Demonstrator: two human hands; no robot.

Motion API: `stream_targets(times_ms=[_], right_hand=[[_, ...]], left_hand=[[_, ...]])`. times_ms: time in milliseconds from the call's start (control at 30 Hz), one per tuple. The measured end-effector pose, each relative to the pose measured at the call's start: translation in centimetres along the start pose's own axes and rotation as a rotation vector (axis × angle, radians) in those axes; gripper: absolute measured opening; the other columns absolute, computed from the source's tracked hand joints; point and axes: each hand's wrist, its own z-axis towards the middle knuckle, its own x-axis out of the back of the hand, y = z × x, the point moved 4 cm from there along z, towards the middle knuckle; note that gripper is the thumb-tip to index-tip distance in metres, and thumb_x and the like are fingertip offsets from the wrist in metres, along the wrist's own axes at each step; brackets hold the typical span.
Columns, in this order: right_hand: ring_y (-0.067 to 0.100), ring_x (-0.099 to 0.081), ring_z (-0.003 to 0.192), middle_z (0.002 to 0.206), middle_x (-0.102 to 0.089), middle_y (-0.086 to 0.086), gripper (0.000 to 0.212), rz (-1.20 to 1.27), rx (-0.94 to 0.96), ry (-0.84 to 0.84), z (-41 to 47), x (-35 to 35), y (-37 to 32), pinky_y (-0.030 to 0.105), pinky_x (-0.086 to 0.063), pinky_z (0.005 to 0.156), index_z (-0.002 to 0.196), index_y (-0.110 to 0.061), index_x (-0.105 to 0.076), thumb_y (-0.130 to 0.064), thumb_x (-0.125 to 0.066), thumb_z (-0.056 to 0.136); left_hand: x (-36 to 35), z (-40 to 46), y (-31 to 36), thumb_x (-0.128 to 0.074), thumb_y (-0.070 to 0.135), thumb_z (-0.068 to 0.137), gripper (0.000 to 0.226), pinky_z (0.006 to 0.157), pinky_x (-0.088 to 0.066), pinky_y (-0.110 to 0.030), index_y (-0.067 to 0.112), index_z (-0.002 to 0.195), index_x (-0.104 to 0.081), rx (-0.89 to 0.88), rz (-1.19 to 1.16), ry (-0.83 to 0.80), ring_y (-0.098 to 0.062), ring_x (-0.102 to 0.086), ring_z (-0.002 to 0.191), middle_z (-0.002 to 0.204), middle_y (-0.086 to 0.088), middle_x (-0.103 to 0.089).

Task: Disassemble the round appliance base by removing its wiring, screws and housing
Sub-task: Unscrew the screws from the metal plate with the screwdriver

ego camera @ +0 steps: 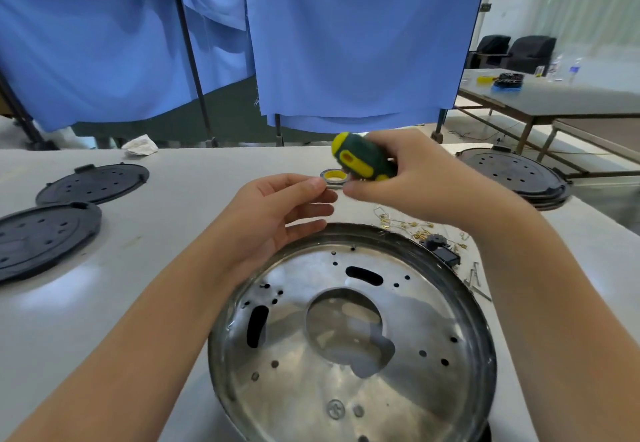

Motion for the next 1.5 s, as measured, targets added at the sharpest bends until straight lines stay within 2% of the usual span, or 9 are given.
stream_targets(times_ms=[267,433,500,600,767,933,1100,1400,1500], right_hand=[[0.020,-0.064,0.076,0.081,-0.070,0.004,0.012,0.064,0.008,-0.128,0.0,-0.8,0.0,0.025,-0.051,0.069,0.086,-0.019,-0.069,-0.015,-0.077,0.077],[0.016,-0.067,0.080,0.085,-0.071,-0.002,0.016,-0.024,-0.069,-0.092,-0.4,1.6,1.5,0.033,-0.056,0.077,0.092,-0.023,-0.069,-0.023,-0.077,0.078],[0.020,-0.065,0.072,0.083,-0.070,0.004,0.014,-0.050,-0.130,-0.066,-0.7,2.8,2.5,0.030,-0.056,0.064,0.091,-0.024,-0.070,-0.023,-0.076,0.078],[0.005,-0.057,0.055,0.075,-0.068,-0.002,0.014,-0.095,-0.297,-0.123,-1.7,3.6,5.2,0.013,-0.046,0.045,0.088,-0.028,-0.070,-0.019,-0.075,0.079],[0.015,-0.046,0.049,0.064,-0.056,0.004,0.016,-0.253,-0.563,-0.279,-4.9,3.7,10.4,0.024,-0.040,0.045,0.091,-0.019,-0.066,-0.019,-0.075,0.078],[0.015,-0.045,0.045,0.059,-0.053,0.004,0.015,-0.290,-0.656,-0.228,-7.7,3.0,13.1,0.021,-0.037,0.042,0.086,-0.014,-0.064,-0.018,-0.075,0.077],[0.017,-0.050,0.058,0.066,-0.055,0.004,0.018,-0.302,-0.650,-0.134,-9.2,2.2,14.5,0.025,-0.037,0.051,0.073,-0.013,-0.058,-0.014,-0.076,0.074],[0.018,-0.049,0.049,0.059,-0.052,0.005,0.022,-0.204,-0.699,-0.026,-10.5,2.6,14.6,0.023,-0.039,0.047,0.073,-0.012,-0.055,-0.019,-0.074,0.080],[0.015,-0.043,0.043,0.052,-0.048,0.002,0.026,0.011,-0.667,0.055,-10.5,2.1,12.7,0.022,-0.036,0.041,0.072,-0.011,-0.054,-0.023,-0.074,0.082]], left_hand=[[0.2,-0.7,-0.3,-0.070,0.034,0.070,0.018,0.075,-0.057,-0.027,0.019,0.078,-0.077,0.012,0.176,-0.062,-0.015,-0.070,0.080,0.091,-0.005,-0.075],[1.5,-1.3,-0.3,-0.071,0.044,0.079,0.018,0.078,-0.050,-0.024,0.032,0.091,-0.072,-0.050,0.729,0.061,0.000,-0.067,0.086,0.092,0.016,-0.072],[2.3,-1.5,-0.2,-0.069,0.046,0.079,0.025,0.076,-0.046,-0.020,0.036,0.102,-0.065,-0.086,0.995,0.154,0.005,-0.060,0.092,0.103,0.022,-0.065],[3.9,-1.8,-1.4,-0.066,0.046,0.082,0.050,0.066,-0.040,-0.018,0.028,0.126,-0.051,0.097,1.126,0.179,0.000,-0.054,0.089,0.116,0.011,-0.055],[6.4,-3.3,-2.3,-0.063,0.041,0.088,0.028,0.054,-0.042,-0.019,0.019,0.105,-0.065,0.345,1.055,0.202,-0.006,-0.060,0.074,0.090,0.005,-0.066],[6.8,-5.1,-2.8,-0.061,0.038,0.089,0.024,0.045,-0.049,-0.023,0.016,0.089,-0.071,0.521,0.819,0.166,-0.015,-0.070,0.058,0.072,-0.005,-0.074],[6.8,-5.7,-2.9,-0.060,0.035,0.091,0.022,0.048,-0.050,-0.024,0.015,0.092,-0.071,0.501,0.795,0.140,-0.015,-0.070,0.061,0.074,-0.006,-0.074],[6.6,-6.4,-3.1,-0.061,0.025,0.090,0.017,0.050,-0.052,-0.029,0.011,0.094,-0.070,0.473,0.713,0.133,-0.022,-0.069,0.065,0.084,-0.015,-0.074],[6.8,-6.4,-3.1,-0.059,0.021,0.091,0.017,0.042,-0.047,-0.026,0.008,0.095,-0.069,0.463,0.651,0.192,-0.022,-0.065,0.054,0.077,-0.017,-0.071]])
